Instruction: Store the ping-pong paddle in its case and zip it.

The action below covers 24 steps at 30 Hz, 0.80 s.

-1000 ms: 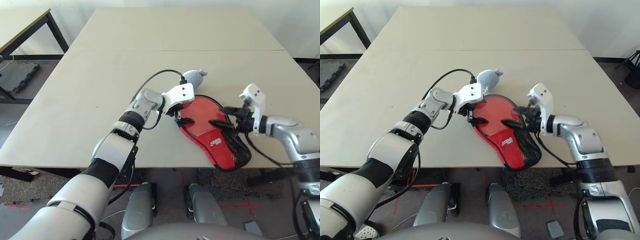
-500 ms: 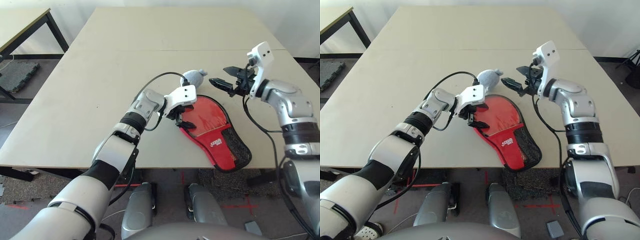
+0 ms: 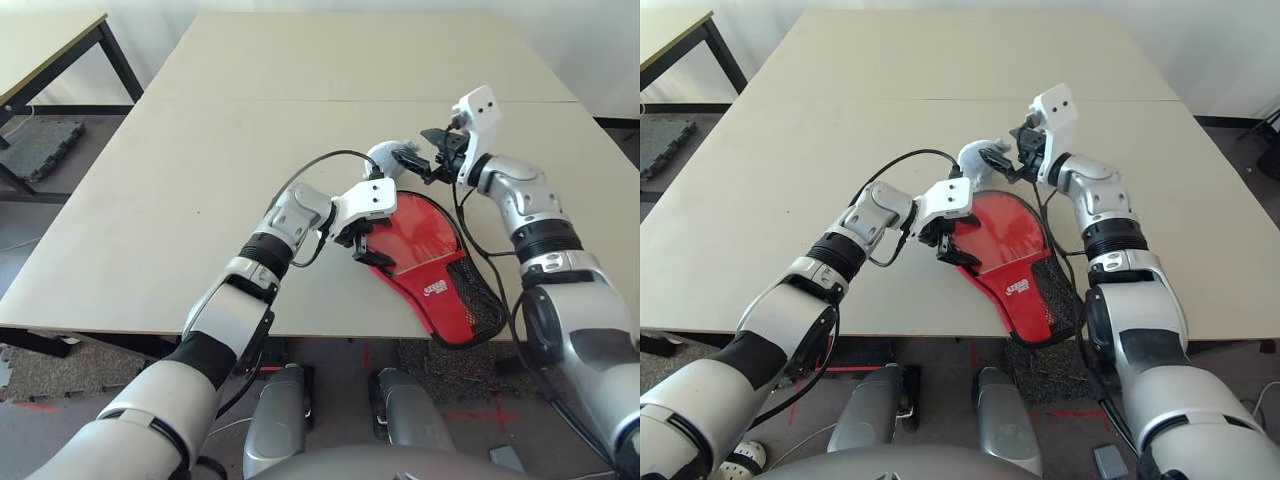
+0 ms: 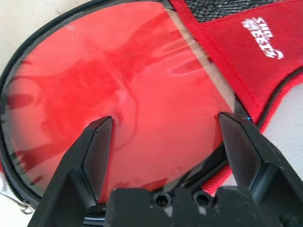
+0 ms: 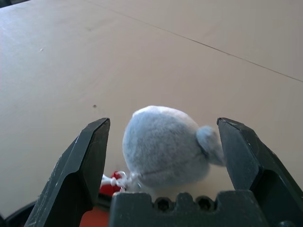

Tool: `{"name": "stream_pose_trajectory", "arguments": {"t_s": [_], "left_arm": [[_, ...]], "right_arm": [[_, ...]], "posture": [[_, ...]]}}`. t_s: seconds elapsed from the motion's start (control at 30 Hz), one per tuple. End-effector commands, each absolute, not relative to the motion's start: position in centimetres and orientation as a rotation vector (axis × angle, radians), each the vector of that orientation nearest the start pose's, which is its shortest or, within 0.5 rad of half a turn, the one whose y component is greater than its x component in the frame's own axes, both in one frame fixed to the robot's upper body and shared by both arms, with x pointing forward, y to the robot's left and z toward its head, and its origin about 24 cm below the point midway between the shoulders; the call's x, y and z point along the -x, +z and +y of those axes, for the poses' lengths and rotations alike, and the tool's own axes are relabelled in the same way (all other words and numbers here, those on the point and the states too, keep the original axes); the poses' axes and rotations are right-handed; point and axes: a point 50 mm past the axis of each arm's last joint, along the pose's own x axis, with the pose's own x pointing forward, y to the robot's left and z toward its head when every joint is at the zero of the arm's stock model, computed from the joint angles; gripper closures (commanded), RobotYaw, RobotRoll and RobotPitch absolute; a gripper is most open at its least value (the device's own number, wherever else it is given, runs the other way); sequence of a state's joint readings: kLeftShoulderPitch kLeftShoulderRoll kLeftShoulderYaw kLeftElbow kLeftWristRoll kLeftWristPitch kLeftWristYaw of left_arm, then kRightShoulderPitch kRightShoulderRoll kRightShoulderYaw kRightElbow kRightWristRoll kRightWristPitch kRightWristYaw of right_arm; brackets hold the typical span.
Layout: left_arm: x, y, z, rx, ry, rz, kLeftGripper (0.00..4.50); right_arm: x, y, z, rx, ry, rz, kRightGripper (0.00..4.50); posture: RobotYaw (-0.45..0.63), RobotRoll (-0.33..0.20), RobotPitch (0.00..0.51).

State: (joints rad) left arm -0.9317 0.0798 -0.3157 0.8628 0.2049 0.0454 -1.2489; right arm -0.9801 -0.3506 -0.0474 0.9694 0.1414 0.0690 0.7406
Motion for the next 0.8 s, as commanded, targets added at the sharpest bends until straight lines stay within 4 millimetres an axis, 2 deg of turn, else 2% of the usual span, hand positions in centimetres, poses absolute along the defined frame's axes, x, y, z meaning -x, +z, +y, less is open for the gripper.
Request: {"name": "stream_pose_trajectory", "arguments": {"t_s": [0.03, 0.3, 0.43, 0.53, 0.57, 0.8], "left_arm": [[-33.2, 6.5, 4.0, -0.588, -1.571, 0.528, 0.03], [-33.2, 6.6, 4.0, -0.583, -1.567, 0.524, 0.03], [-33.2, 6.7, 3.9, -0.584, -1.566, 0.516, 0.03], [-33.3, 6.7, 3.9, -0.585, -1.565, 0.514, 0.0], [-33.3, 6.7, 3.9, -0.586, -1.564, 0.514, 0.0], [-33.3, 6.7, 3.8, -0.586, -1.564, 0.512, 0.0]], "right_arm": [[-40.1, 14.4, -17.0, 0.131, 0.636, 0.108, 0.0], [-40.1, 12.4, -17.0, 0.264, 0.555, 0.17, 0.0], [-40.1, 12.0, -16.9, 0.234, 0.545, 0.18, 0.0], [-40.2, 11.8, -16.8, 0.219, 0.54, 0.185, 0.62], [-40.2, 11.8, -16.8, 0.216, 0.536, 0.186, 0.96], [-40.2, 11.6, -17.0, 0.185, 0.513, 0.195, 3.64]], "posture": [[0.07, 0.0, 0.138], [0.07, 0.0, 0.135], [0.07, 0.0, 0.133], [0.06, 0.0, 0.132], [0.06, 0.0, 0.13], [0.06, 0.0, 0.128]]}}
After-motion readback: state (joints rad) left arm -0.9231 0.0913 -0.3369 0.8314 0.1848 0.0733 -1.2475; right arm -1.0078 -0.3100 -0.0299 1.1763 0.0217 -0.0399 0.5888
